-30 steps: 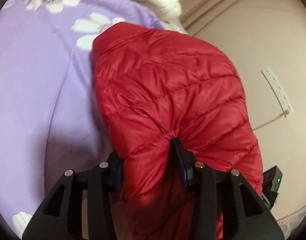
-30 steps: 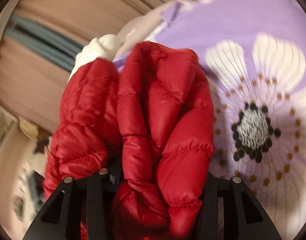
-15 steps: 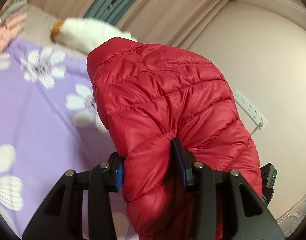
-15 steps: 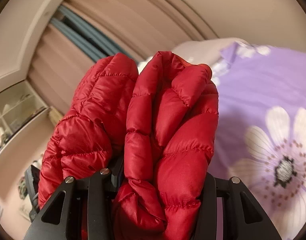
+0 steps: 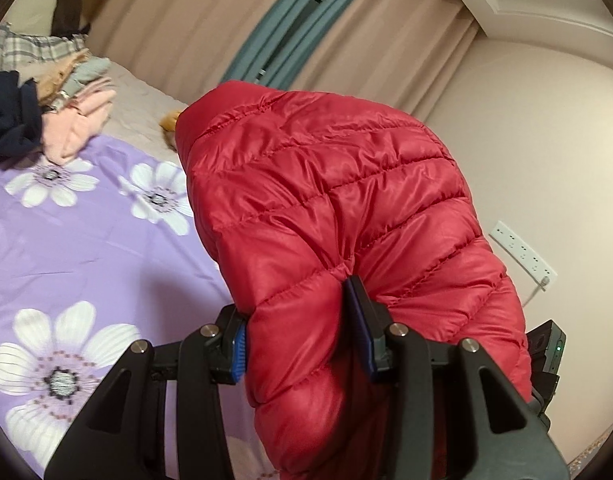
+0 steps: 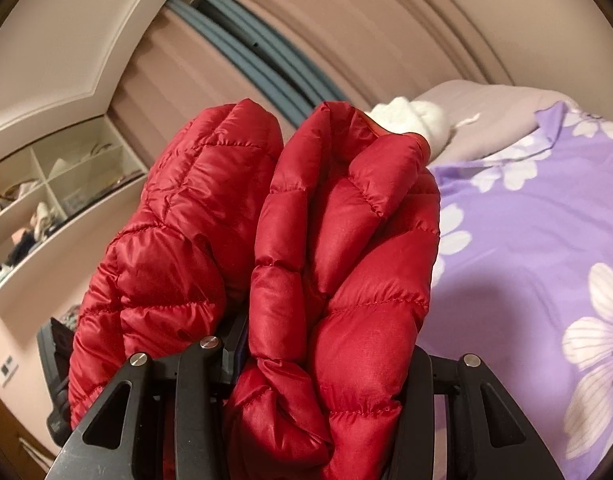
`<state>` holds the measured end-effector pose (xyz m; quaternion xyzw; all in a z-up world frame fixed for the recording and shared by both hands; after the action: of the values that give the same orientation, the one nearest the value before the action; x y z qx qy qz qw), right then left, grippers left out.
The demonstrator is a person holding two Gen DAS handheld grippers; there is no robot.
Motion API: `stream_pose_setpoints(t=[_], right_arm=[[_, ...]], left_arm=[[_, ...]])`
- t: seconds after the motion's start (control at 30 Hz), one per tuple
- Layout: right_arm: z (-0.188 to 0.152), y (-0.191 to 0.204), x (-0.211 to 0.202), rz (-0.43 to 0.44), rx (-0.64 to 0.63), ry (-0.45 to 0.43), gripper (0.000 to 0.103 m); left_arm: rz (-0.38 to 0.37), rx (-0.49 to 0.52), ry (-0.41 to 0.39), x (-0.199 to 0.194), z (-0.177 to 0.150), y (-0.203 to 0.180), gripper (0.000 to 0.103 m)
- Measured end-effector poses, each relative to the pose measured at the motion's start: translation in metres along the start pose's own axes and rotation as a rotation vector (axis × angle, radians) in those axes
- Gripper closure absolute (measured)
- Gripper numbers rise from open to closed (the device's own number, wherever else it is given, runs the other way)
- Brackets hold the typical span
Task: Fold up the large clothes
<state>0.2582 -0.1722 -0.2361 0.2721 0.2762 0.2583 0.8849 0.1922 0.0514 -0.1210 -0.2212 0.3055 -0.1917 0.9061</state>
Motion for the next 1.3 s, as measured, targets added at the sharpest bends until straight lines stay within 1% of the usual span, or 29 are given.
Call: stream_pose_setpoints(t=[0.03,0.17,0.3,0.6,0.77,0.93,1.07,1.3], right_arm=[[0.000,-0.004,0.001,0.002,-0.001,0.004,0.058],[0.004,-0.001,0.004,0.021,-0.010,0.017,0.058],[0.005,0.004,0.003,0.028,-0.017,0.023,0.058],[0.003,0.004,0.001,0.018,-0.023,0.020,0.058],[0.004,0.001,-0.001,0.013,-0.025,0.027,0.058],[0.004,-0.002,0.000,0.018,-0.029,0.029,0.058],[0.004,-0.002,0.000,0.029,-0.018,0.050,0.058],[0.004,0.003,0.000,0.001,-0.044,0.062,0.058]], left_arm=[[0.008,-0.003,-0.010,-0.005,0.000,0.001,0.061],[0.030,0.002,-0.030,-0.016,-0.002,0.000,0.061],[0.031,-0.004,-0.039,-0.021,-0.002,0.004,0.060],[0.018,0.003,-0.039,-0.028,-0.007,-0.001,0.060],[0.018,-0.006,-0.035,-0.026,-0.005,0.004,0.060],[0.036,0.005,-0.041,-0.030,-0.006,0.002,0.060],[0.042,0.002,-0.050,-0.035,-0.008,0.006,0.060],[0.036,-0.010,-0.050,-0.037,-0.010,0.022,0.059]])
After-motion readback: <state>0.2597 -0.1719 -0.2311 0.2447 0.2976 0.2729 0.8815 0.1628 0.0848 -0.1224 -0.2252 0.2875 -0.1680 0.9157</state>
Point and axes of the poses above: each gripper's, at about its wrist camera, not at the fingertips, and x roughly the way its jaws point, y to its left, z to its top, the point moved 2 cm from there along x, roughly the way its jaws point, and after that the axes turned 9 degrees about y, right-handed, at the moved point
